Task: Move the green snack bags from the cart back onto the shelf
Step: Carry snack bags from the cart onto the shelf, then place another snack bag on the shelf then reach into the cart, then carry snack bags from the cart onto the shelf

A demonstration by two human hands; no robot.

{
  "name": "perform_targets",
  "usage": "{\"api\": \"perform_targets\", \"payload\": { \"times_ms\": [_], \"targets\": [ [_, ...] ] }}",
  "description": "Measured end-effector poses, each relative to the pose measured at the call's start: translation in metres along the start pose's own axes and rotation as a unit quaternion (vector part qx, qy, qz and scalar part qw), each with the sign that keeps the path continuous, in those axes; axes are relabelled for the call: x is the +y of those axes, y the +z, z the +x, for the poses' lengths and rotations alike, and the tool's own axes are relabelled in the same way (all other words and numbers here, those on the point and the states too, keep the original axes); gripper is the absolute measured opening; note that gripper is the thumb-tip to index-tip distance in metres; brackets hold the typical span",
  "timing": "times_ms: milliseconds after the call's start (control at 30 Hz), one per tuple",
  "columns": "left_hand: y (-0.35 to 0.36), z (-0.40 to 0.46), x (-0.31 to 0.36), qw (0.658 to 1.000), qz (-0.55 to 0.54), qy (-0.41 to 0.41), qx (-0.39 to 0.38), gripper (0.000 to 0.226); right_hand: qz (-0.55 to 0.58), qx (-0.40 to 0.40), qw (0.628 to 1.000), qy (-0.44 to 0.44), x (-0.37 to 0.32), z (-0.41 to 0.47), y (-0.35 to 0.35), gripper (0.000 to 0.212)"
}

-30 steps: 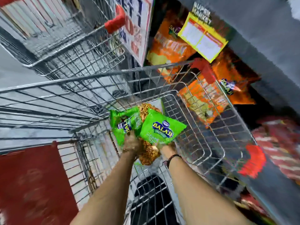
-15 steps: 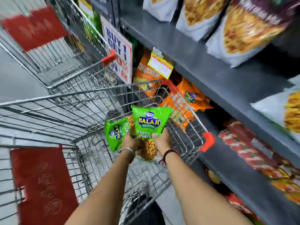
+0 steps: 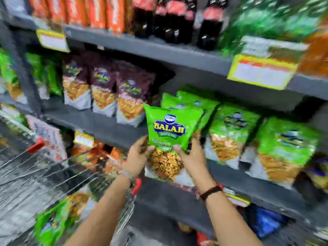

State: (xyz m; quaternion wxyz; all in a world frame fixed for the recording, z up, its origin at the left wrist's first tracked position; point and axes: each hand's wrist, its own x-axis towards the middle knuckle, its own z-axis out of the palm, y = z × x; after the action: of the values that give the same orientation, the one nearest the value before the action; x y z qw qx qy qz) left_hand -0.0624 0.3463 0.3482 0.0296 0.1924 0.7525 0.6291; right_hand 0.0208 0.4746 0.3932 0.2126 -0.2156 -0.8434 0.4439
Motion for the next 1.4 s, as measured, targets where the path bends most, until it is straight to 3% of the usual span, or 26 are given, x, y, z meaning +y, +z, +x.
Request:
{"api": "perform_targets", "payload": {
  "times_ms": [167,300,467,533,600,633,700,767,833,933,1033,1100,1200,1333,1400],
  "targets": [
    [0.107,0.015,0.058,0.997,-0.009,0.038,-0.071,0.046,-0.013,0.097,0.995,0.035,0.048,0.017,-0.096,0.055],
    [0.155,0.032,0.063,0.995,-0.019,0.030,-0.092,0.047,-0.010,0.143,0.985,0.098,0.073,0.053,-0.115,0.054],
    [0.175,0.041,0.032,0.988,0.099,0.028,-0.117,0.057,0.027,0.097,0.979,0.175,0.104,0.072,-0.095,0.058],
    [0.168,0.040,0.018,0.971,0.177,0.091,-0.129,0.060,-0.006,0.128,0.978,0.164,0.108,0.064,-0.086,0.054],
    [0.146,0.037,0.010,0.960,0.207,0.152,-0.115,0.057,-0.076,0.215,0.966,0.125,0.106,0.050,-0.073,0.055],
    [0.133,0.037,0.008,0.954,0.216,0.186,-0.095,0.052,-0.108,0.261,0.955,0.095,0.101,0.044,-0.068,0.056],
    [0.093,0.027,-0.005,0.944,0.250,0.209,-0.043,0.047,-0.124,0.280,0.952,0.015,0.088,0.027,-0.043,0.053],
    [0.042,0.016,-0.029,0.936,0.303,0.181,-0.002,0.045,-0.132,0.206,0.968,-0.056,0.076,0.016,-0.007,0.050],
    [-0.017,-0.002,-0.060,0.932,0.348,0.093,0.028,0.047,-0.141,0.107,0.978,-0.107,0.064,0.005,0.044,0.046],
    [-0.102,-0.031,-0.112,0.916,0.393,-0.015,0.079,0.050,-0.103,0.000,0.989,-0.111,0.045,-0.010,0.129,0.044],
    [-0.165,-0.058,-0.161,0.896,0.404,-0.134,0.128,0.053,-0.142,-0.121,0.976,-0.110,0.041,-0.031,0.217,0.047],
    [-0.200,-0.069,-0.202,0.879,0.398,-0.224,0.141,0.053,-0.181,-0.231,0.945,-0.144,0.041,-0.043,0.279,0.047],
    [-0.224,-0.085,-0.255,0.857,0.388,-0.314,0.130,0.058,-0.276,-0.366,0.861,-0.220,0.053,-0.047,0.347,0.050],
    [-0.232,-0.106,-0.330,0.835,0.372,-0.392,0.104,0.063,-0.405,-0.460,0.745,-0.262,0.087,-0.030,0.423,0.056],
    [-0.227,-0.110,-0.347,0.832,0.365,-0.407,0.092,0.068,-0.435,-0.476,0.713,-0.273,0.101,-0.015,0.441,0.060]
  ]
}}
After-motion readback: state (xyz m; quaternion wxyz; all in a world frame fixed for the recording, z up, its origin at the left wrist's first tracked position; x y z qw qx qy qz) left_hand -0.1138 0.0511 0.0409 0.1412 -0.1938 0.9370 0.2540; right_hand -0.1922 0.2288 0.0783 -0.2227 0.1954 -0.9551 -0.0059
